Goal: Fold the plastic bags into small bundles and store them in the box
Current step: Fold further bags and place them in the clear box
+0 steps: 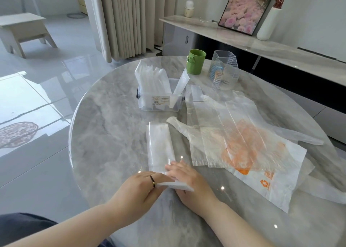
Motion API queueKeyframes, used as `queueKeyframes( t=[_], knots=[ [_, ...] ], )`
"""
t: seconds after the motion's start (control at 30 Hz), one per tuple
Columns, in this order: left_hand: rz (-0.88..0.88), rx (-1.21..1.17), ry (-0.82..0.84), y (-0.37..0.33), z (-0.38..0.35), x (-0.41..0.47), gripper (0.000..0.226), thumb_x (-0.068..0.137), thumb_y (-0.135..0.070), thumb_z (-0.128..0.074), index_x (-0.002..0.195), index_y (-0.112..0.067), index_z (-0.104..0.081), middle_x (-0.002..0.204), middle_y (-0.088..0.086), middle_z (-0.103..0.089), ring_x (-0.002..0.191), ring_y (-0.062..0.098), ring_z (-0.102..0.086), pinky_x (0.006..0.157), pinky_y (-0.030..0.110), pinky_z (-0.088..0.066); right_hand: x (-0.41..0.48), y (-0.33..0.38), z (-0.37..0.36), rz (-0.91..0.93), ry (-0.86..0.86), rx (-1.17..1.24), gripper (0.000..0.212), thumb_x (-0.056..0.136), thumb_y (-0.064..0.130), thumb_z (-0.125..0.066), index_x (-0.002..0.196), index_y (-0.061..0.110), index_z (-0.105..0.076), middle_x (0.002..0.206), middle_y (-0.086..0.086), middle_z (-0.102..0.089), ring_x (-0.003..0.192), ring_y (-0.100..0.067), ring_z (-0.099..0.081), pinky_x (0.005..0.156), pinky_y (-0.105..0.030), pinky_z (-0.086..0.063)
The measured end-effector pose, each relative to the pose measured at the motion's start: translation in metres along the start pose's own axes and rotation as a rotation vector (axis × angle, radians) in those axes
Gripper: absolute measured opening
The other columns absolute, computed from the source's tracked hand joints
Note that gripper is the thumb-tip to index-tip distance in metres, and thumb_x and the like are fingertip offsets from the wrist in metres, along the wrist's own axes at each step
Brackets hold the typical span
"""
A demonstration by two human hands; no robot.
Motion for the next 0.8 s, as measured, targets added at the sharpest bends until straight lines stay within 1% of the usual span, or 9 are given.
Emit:
queueKeyframes(
  t=[0.1, 0.17, 0.27, 0.4, 0.47, 0.53, 0.57, 0.67, 0.8],
  knots=[
    [0.152, -0.144, -0.023, 0.009, 0.006, 0.002, 0.029, 0.082, -0.061, -0.034, 0.099, -0.045, -0.051, 0.090, -0.028, -0.063, 0.080, -0.003, -0.058, 0.069, 0.005, -0.041, -0.005, -0.003, 0.005, -0.073, -0.022, 0.076, 0.027, 0.078, 0.012, -0.043, 0.092, 0.013, -0.066, 0.090, -0.004, -0.072, 0.100, -0.012, -0.050, 0.104, 0.001, -0.012],
    [0.258, -0.218, -0.087, 0.015, 0.014, 0.005, 0.031, 0.080, -0.058, -0.039, 0.085, -0.036, -0.060, 0.083, -0.036, -0.059, 0.077, -0.002, -0.056, 0.065, 0.005, -0.039, -0.011, -0.010, 0.012, -0.212, -0.062, 0.197, 0.021, 0.082, 0.020, -0.045, 0.089, 0.012, -0.064, 0.074, 0.003, -0.065, 0.082, -0.003, -0.053, 0.084, -0.001, -0.034],
    [0.400, -0.313, -0.227, 0.027, 0.030, 0.013, 0.018, 0.082, -0.036, -0.045, 0.071, -0.030, -0.058, 0.068, -0.017, -0.059, 0.065, 0.004, -0.050, 0.059, 0.008, -0.036, -0.022, -0.024, 0.009, -0.443, -0.026, 0.375, 0.026, 0.087, 0.023, -0.055, 0.066, 0.012, -0.046, 0.052, 0.011, -0.045, 0.057, 0.000, -0.046, 0.057, -0.015, -0.032],
    [0.584, -0.332, -0.315, 0.052, 0.037, 0.025, 0.028, 0.092, -0.013, -0.051, 0.068, -0.026, -0.055, 0.061, -0.008, -0.053, 0.056, 0.003, -0.051, 0.053, 0.006, -0.037, -0.024, -0.033, 0.010, -0.668, -0.115, 0.555, 0.032, 0.089, 0.010, -0.058, 0.071, 0.033, -0.044, 0.054, 0.013, -0.054, 0.054, 0.011, -0.053, 0.056, -0.004, -0.037],
    [0.652, -0.278, -0.310, 0.068, 0.036, 0.031, 0.028, 0.093, -0.015, -0.050, 0.066, -0.019, -0.052, 0.057, -0.006, -0.046, 0.054, 0.008, -0.043, 0.049, 0.009, -0.035, -0.020, -0.033, 0.009, -0.723, -0.174, 0.559, 0.031, 0.089, 0.012, -0.058, 0.073, 0.035, -0.044, 0.061, 0.012, -0.055, 0.062, 0.001, -0.054, 0.059, -0.006, -0.038],
    [0.730, -0.266, -0.297, 0.084, 0.033, 0.033, 0.020, 0.093, -0.020, -0.050, 0.077, -0.008, -0.055, 0.061, 0.002, -0.046, 0.059, 0.016, -0.045, 0.050, 0.013, -0.031, -0.017, -0.037, 0.006, -0.788, -0.223, 0.553, 0.029, 0.090, 0.014, -0.056, 0.071, 0.033, -0.044, 0.067, 0.012, -0.056, 0.070, -0.009, -0.055, 0.063, -0.012, -0.039],
    [0.773, -0.277, -0.288, 0.091, 0.030, 0.034, 0.019, 0.093, -0.022, -0.050, 0.095, -0.006, -0.058, 0.068, 0.008, -0.052, 0.068, 0.020, -0.051, 0.056, 0.015, -0.032, -0.016, -0.040, 0.005, -0.815, -0.240, 0.529, 0.027, 0.090, 0.015, -0.055, 0.070, 0.031, -0.045, 0.068, 0.011, -0.056, 0.073, -0.012, -0.056, 0.065, -0.018, -0.040],
    [0.852, -0.297, -0.222, 0.098, 0.020, 0.033, 0.054, 0.093, -0.025, -0.051, 0.140, -0.009, -0.032, 0.105, 0.005, -0.063, 0.093, 0.021, -0.057, 0.074, 0.024, -0.041, -0.011, -0.041, 0.009, -0.861, -0.236, 0.387, 0.016, 0.092, 0.018, -0.050, 0.077, 0.023, -0.049, 0.071, 0.009, -0.054, 0.077, -0.013, -0.054, 0.067, -0.023, -0.038],
    [0.805, -0.222, -0.143, 0.091, 0.017, 0.036, 0.065, 0.091, -0.022, -0.054, 0.146, -0.014, -0.018, 0.134, 0.003, -0.048, 0.102, 0.013, -0.051, 0.086, 0.022, -0.038, -0.008, -0.044, 0.013, -0.891, -0.204, 0.284, 0.007, 0.093, 0.018, -0.045, 0.087, 0.020, -0.048, 0.084, 0.005, -0.056, 0.082, -0.012, -0.053, 0.070, -0.024, -0.039]
  ],
)
Point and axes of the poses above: each hand's wrist, its own x-axis towards the middle knuckle, its own z-axis out of the back of the hand, y = z × x, the point moved 10 cm from there along x, towards the middle knuckle
